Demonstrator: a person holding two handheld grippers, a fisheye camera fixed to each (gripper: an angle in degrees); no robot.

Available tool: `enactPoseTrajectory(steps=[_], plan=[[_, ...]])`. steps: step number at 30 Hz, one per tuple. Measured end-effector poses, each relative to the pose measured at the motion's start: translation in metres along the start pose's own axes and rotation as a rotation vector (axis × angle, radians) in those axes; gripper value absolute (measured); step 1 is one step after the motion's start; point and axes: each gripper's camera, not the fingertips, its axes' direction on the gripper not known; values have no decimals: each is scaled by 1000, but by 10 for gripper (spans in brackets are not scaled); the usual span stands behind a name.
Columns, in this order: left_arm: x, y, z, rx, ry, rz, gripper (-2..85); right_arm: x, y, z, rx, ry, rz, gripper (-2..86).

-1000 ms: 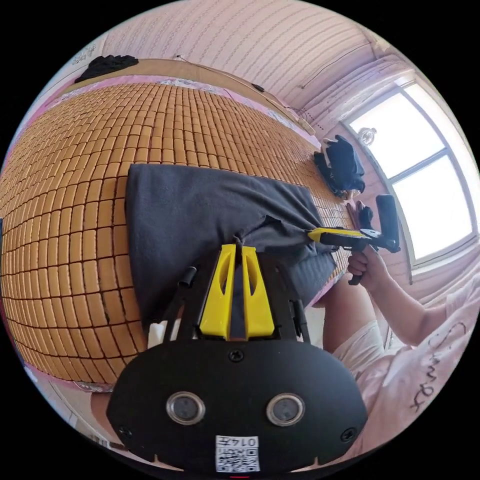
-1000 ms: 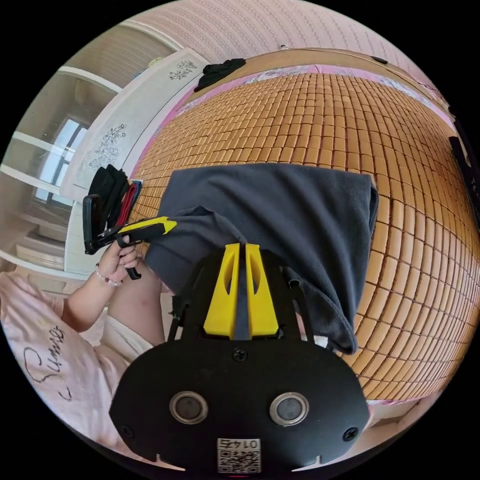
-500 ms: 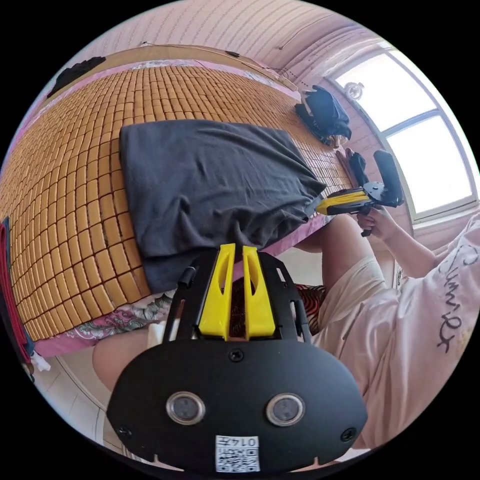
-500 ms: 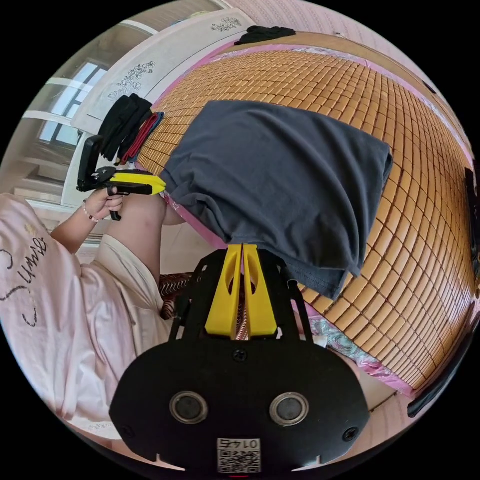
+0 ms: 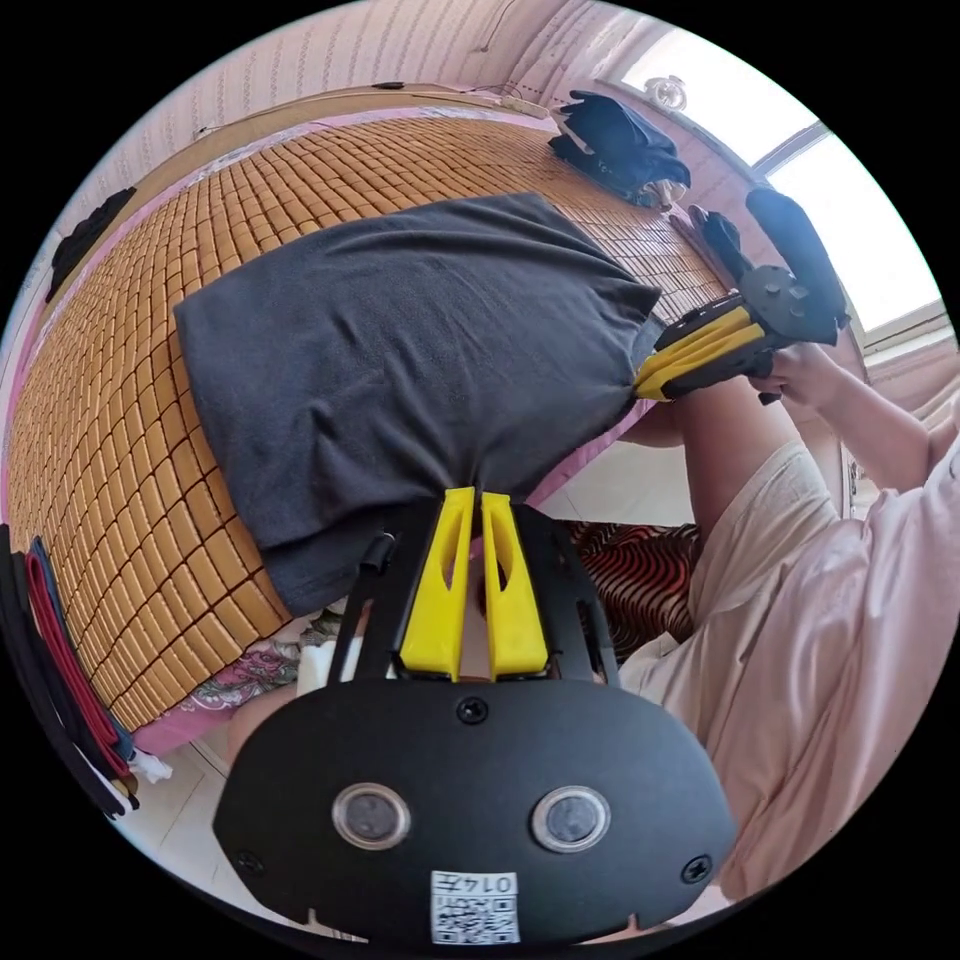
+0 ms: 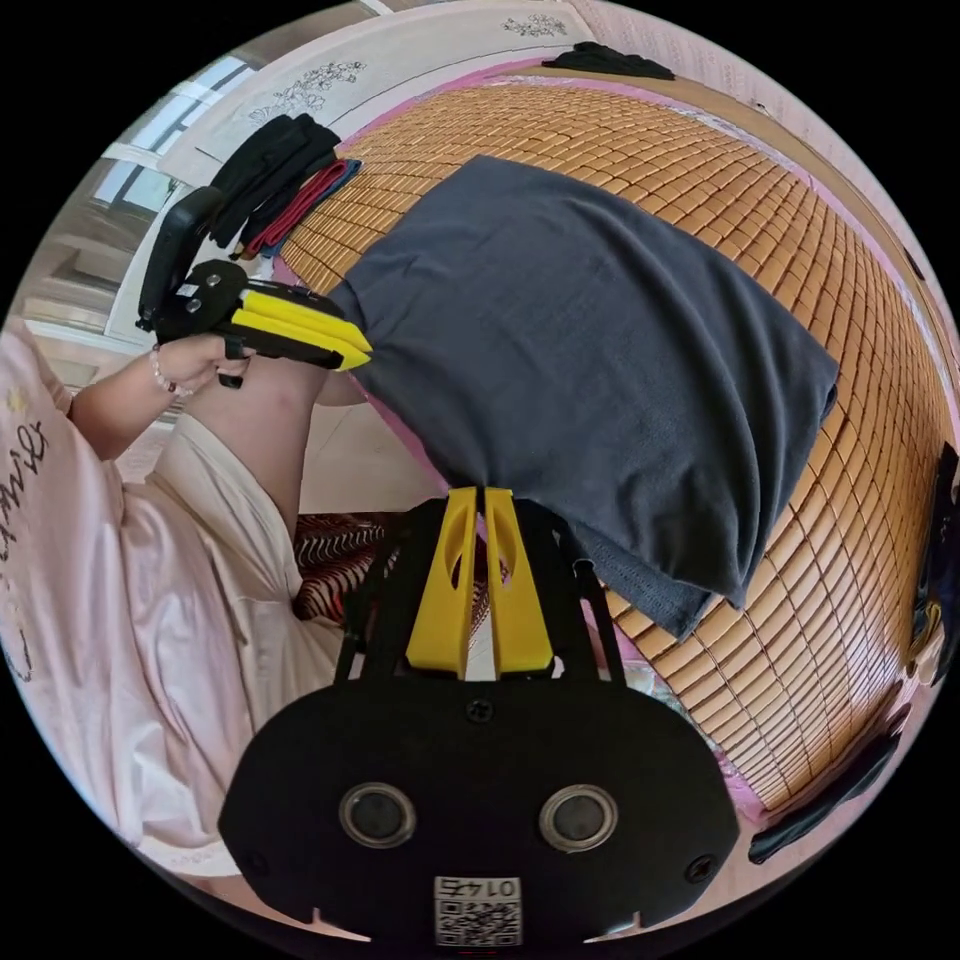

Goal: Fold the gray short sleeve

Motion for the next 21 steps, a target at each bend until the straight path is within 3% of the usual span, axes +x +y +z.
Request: enactPoseTrajectory(steps=[7,11,17,21], plan=[[7,4,13,-44,-9,-1,55,-18,-11,15,-78,6,-44,-3],[25,-5,5,62,-27,69,41,-17,-26,1,-6,16,-36,-4],[49,-43,35,186,32,79,36,12,-122,-29,144,115,-9,-5],[62,-52,69,127,-8,114,7,39,-192,-22,130,162,56,-7]])
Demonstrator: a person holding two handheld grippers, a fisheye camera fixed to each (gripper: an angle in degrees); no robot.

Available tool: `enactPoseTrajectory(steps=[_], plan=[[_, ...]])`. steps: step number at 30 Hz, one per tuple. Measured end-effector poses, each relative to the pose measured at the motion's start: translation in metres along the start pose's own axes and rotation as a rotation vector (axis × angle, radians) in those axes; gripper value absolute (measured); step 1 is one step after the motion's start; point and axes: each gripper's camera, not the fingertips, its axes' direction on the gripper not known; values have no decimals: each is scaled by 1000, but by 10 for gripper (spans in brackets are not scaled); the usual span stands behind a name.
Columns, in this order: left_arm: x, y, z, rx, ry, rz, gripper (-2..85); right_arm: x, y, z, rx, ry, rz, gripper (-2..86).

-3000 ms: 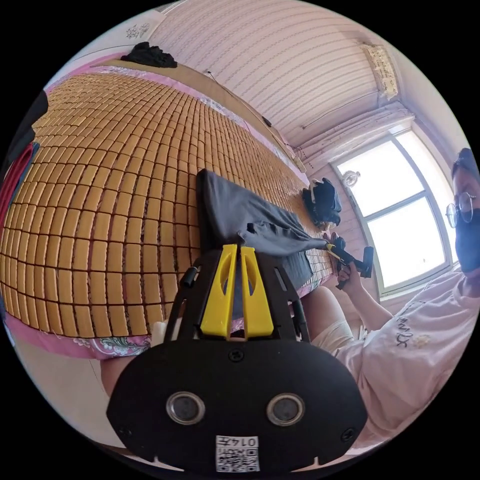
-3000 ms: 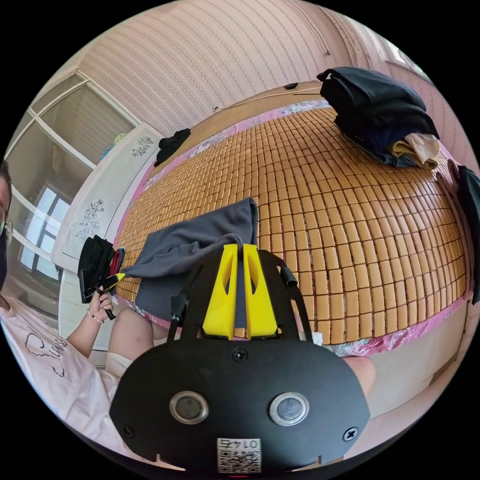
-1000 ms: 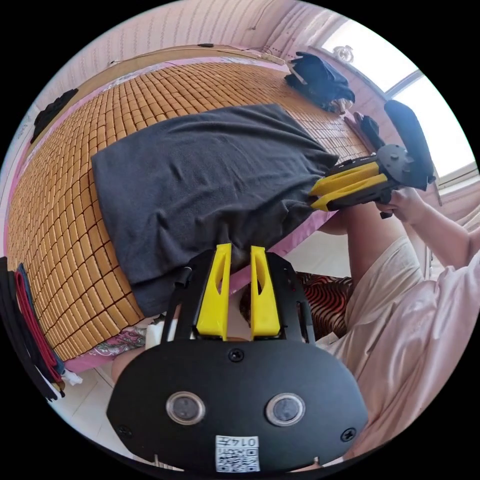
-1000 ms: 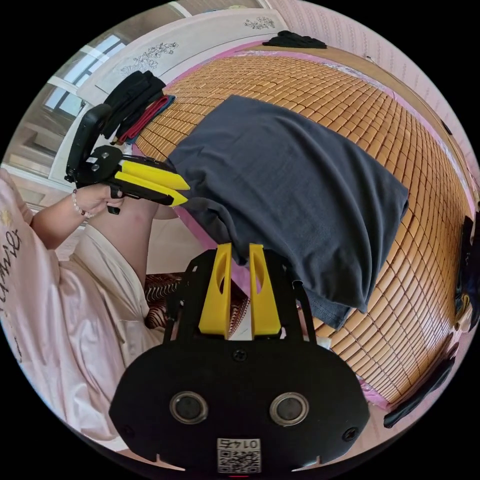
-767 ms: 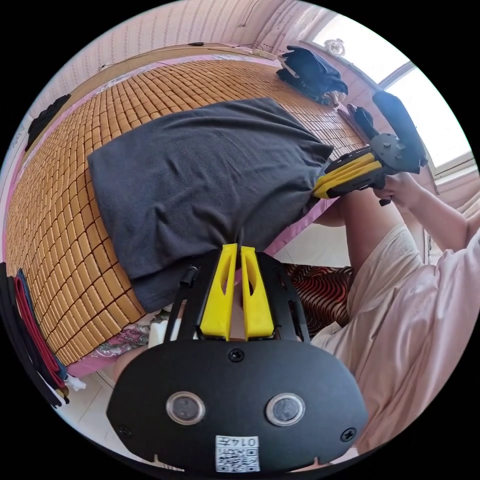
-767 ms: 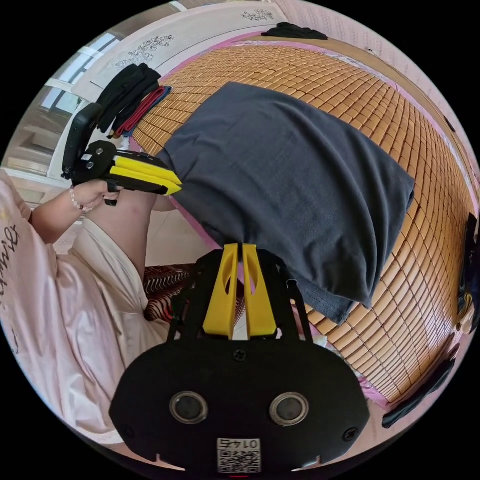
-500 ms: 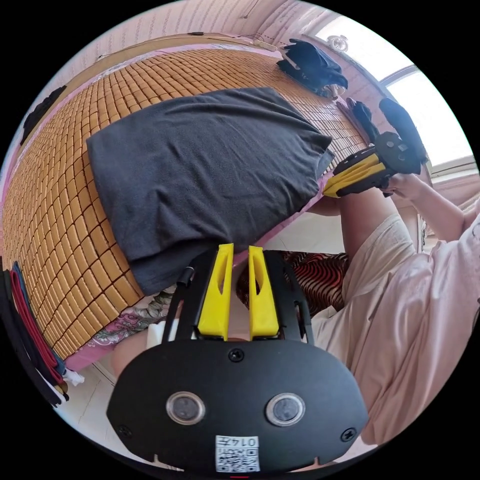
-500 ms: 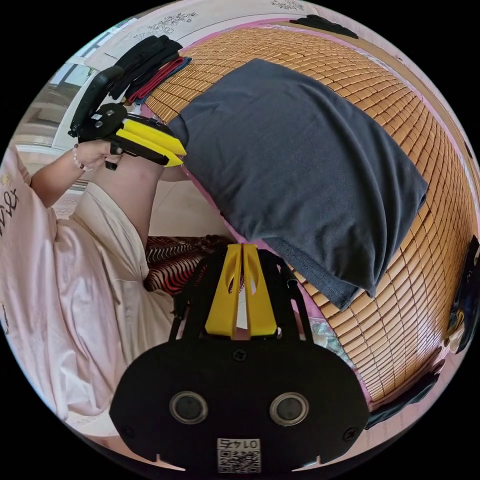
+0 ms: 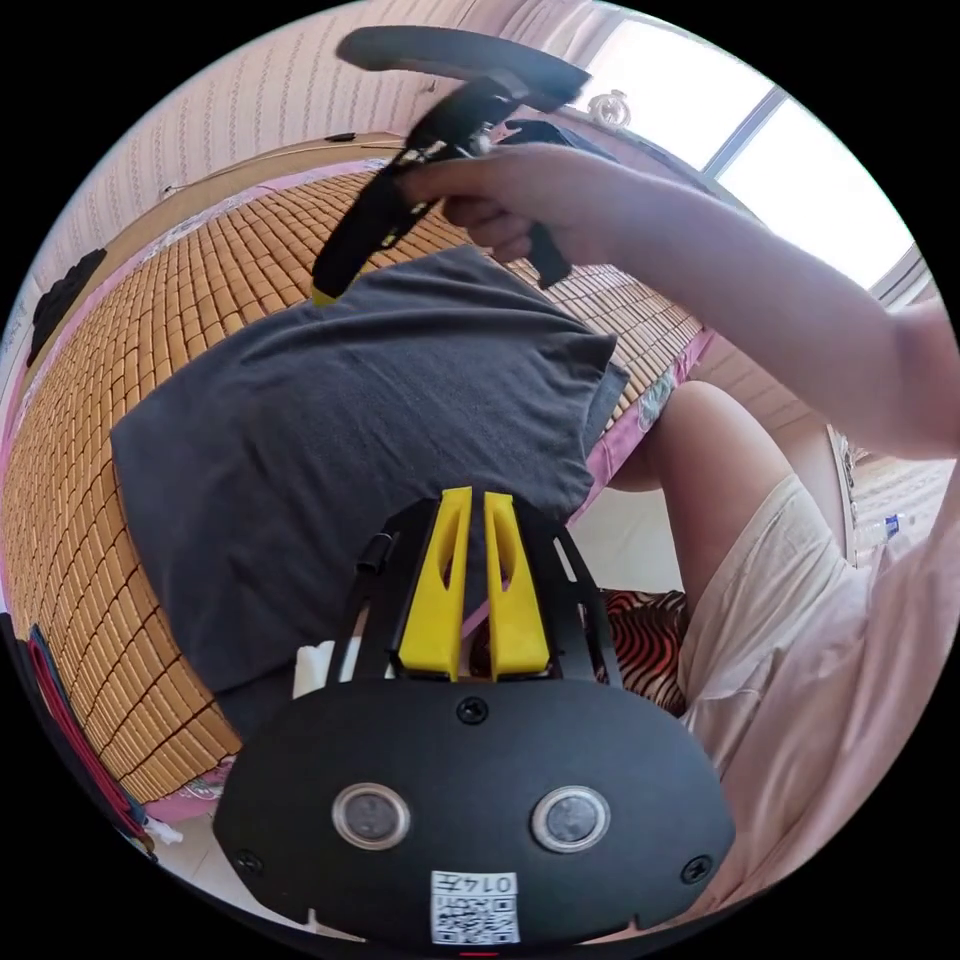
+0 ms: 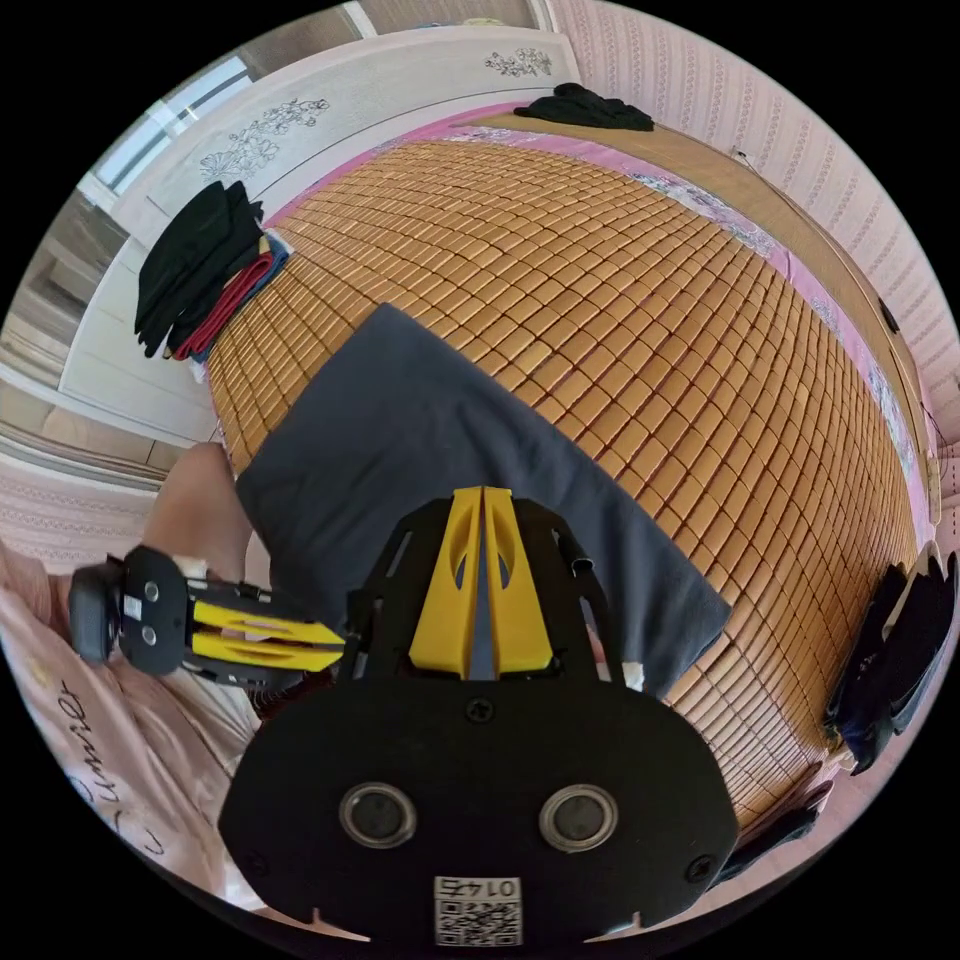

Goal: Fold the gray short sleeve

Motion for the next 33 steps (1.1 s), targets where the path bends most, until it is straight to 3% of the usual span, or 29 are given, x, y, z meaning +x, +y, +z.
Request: enactPoseTrajectory(steps=[3,10,15,18,21,27,33], plan=[[5,7,12,-1,8,9,-6,9,-21,34,-135,83,-10,-9],[9,13,21,10,70,0,-10,12,-39,24,-150,127,-73,-10],[22,23,48,-86,72,43,-10,21,-52,21,-225,121,-122,-10],[27,28,39,-14,59,50,-9,24,-51,25,-261,179,-142,-9],[30,29,29,22,71,61,-4,34,-30,6,-148,159,-128,-9],[43,20,14,197,35,129,70,86,111,-62,116,72,171,-1],[73,-16,44,209,81,239,136,139,274,-92,37,59,567,81]])
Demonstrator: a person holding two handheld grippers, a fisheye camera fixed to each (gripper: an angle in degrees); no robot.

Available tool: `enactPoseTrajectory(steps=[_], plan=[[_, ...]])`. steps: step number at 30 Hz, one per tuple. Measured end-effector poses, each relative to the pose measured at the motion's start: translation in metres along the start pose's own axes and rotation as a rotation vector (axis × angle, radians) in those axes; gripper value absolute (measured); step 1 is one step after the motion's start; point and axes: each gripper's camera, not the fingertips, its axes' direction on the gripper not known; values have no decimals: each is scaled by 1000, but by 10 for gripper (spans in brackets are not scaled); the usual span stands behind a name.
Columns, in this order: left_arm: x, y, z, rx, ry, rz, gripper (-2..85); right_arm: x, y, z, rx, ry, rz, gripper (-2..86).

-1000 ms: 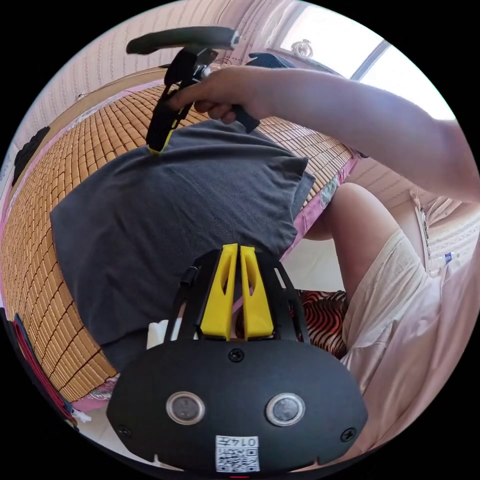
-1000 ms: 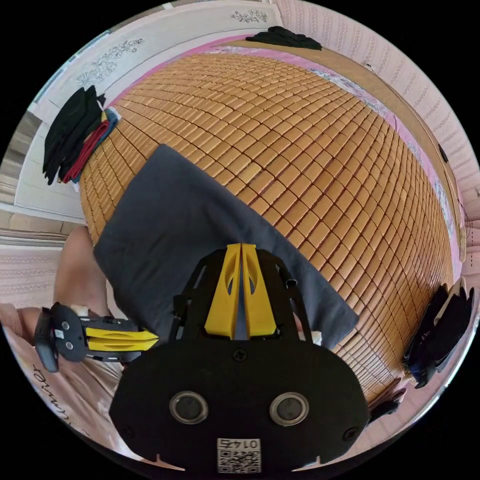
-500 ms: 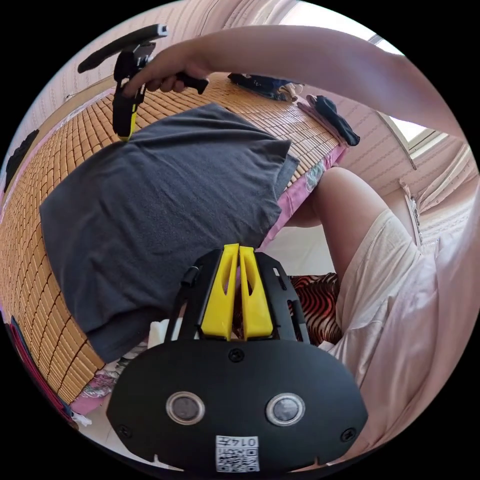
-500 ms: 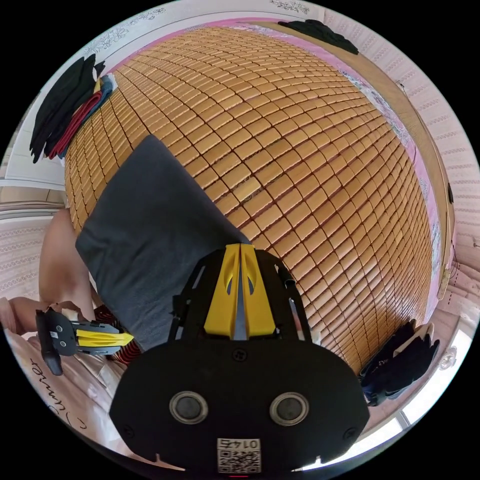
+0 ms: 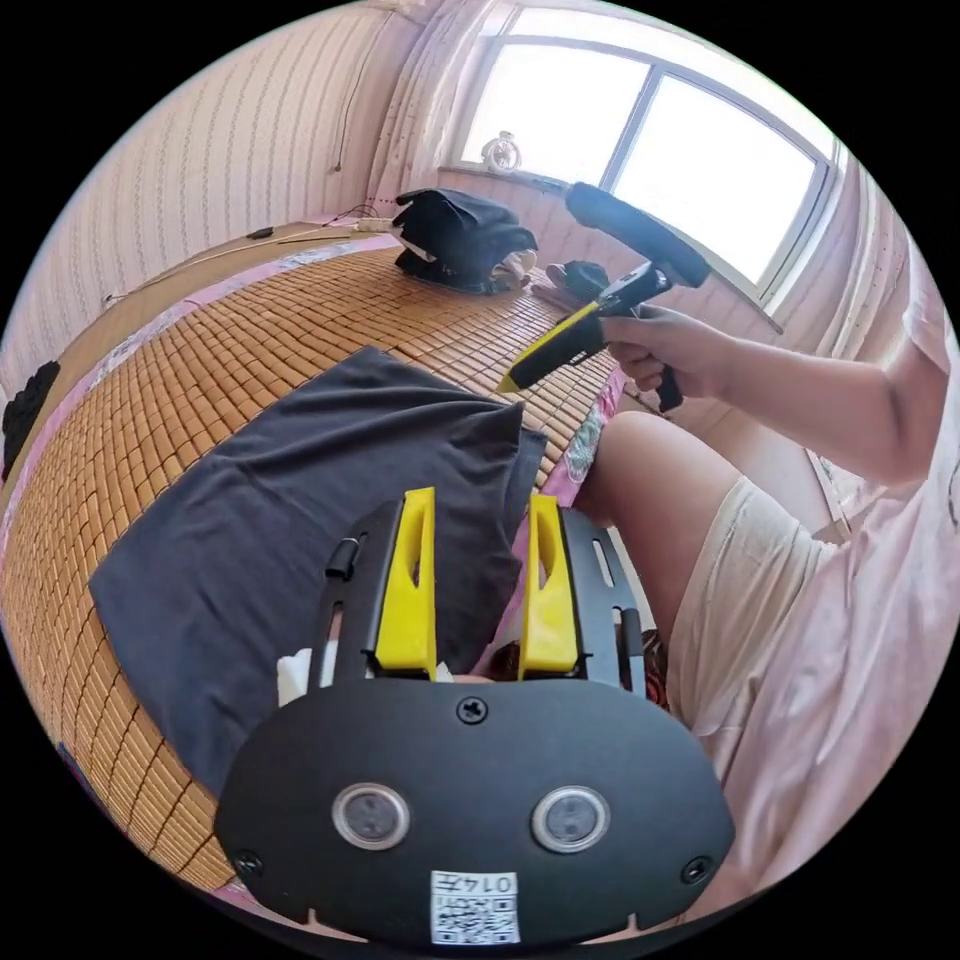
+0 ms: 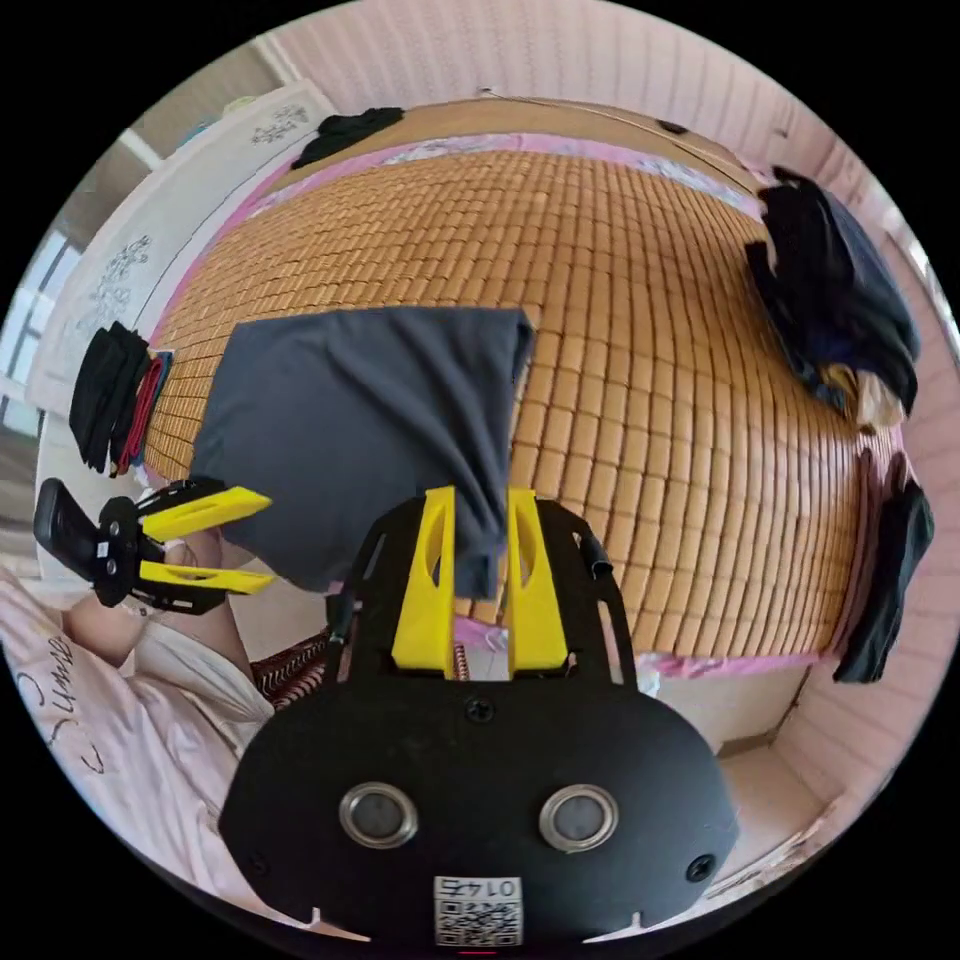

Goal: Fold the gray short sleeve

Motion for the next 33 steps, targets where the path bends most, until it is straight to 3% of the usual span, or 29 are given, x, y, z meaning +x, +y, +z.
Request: enactPoseTrajectory(steps=[7,10,14,17,23,27,33], plan=[[27,-39,46,-15,9,139,163,62,36,18,-108,-162,79,62],[32,-49,66,-48,28,160,167,85,46,14,-88,-176,96,18],[46,-58,84,-67,3,225,142,121,56,-13,-4,-378,90,11],[48,-58,78,-40,-88,201,16,143,63,-33,120,-637,92,26],[38,-49,57,-48,17,135,-2,223,86,-14,265,-772,404,123],[42,-37,30,-15,38,150,-5,244,69,17,262,-905,475,145],[43,-22,3,3,79,159,-6,253,33,23,297,-857,470,75]])
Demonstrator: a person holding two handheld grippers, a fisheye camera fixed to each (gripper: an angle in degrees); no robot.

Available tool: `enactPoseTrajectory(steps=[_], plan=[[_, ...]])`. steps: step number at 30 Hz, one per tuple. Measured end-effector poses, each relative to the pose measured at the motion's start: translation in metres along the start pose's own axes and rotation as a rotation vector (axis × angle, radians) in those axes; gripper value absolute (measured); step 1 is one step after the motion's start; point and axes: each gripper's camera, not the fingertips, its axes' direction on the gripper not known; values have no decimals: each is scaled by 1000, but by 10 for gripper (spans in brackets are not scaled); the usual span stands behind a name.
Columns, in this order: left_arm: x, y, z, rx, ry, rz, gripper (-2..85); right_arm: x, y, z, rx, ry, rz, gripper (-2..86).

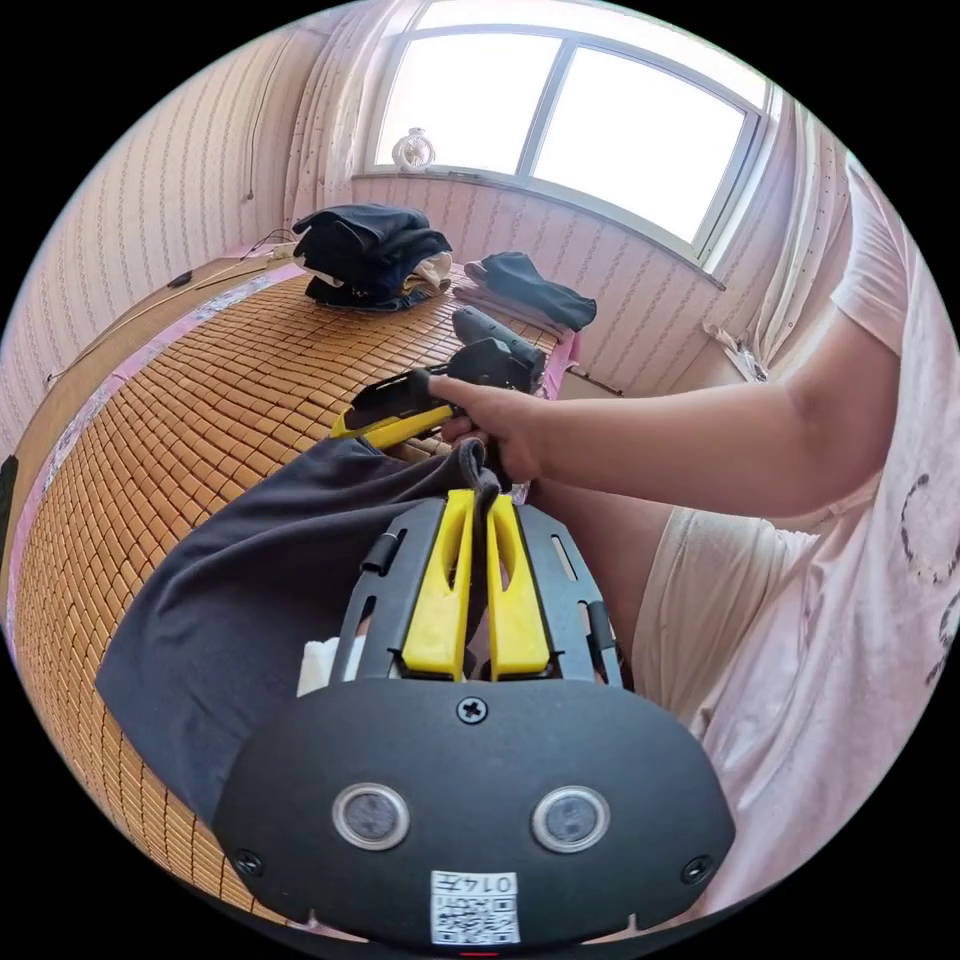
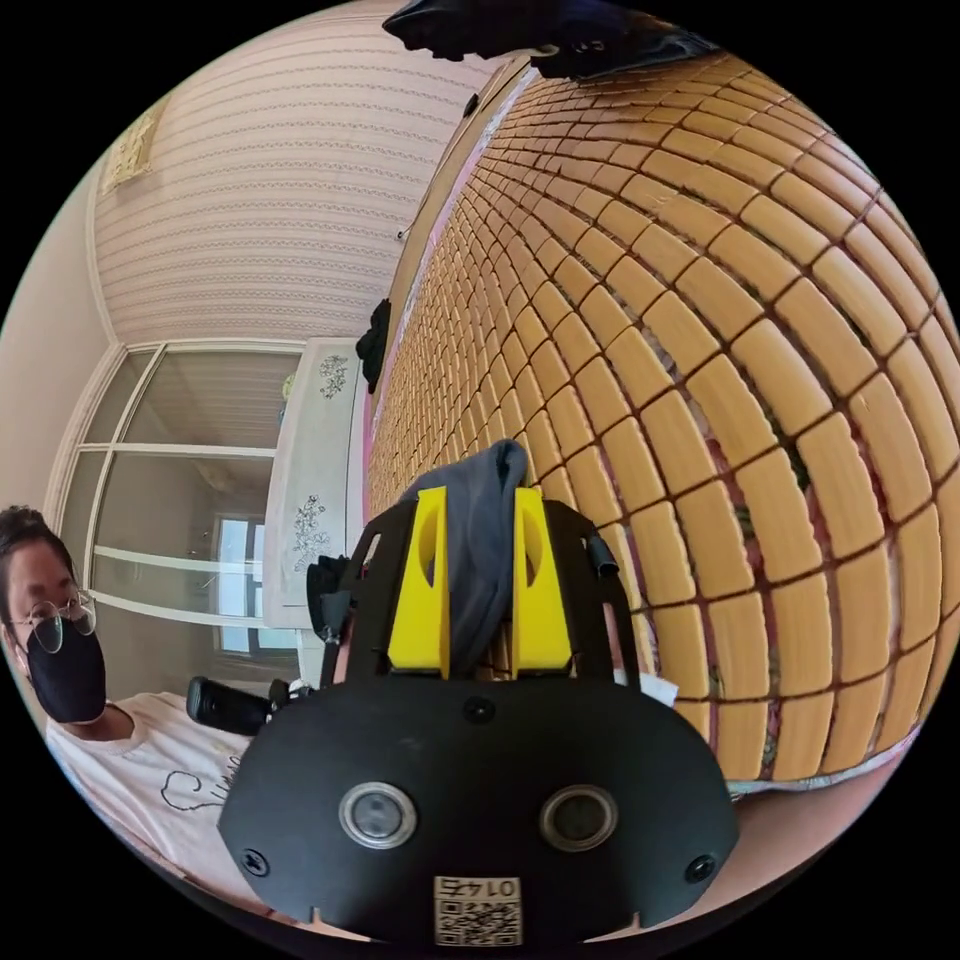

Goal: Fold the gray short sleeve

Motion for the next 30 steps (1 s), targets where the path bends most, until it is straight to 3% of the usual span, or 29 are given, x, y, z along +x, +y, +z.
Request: enactPoseTrajectory(steps=[7,10,19,22,28,30], plan=[[-8,5,-14,30,8,-31,-8,-8,-16,-21,33,31,-53,17],[-5,-4,-16,87,27,-17,-9,-11,-23,-57,108,-73,-76,13],[-18,-30,-48,323,148,-112,-9,-87,-32,-124,203,6,-260,10],[-41,-13,-70,345,125,-219,-9,-115,-36,-96,153,33,-301,12],[-92,47,-103,299,0,-443,-2,-158,-44,46,-72,74,-346,19],[-113,71,-99,242,-4,-520,17,-171,-41,110,-107,215,-362,30]])
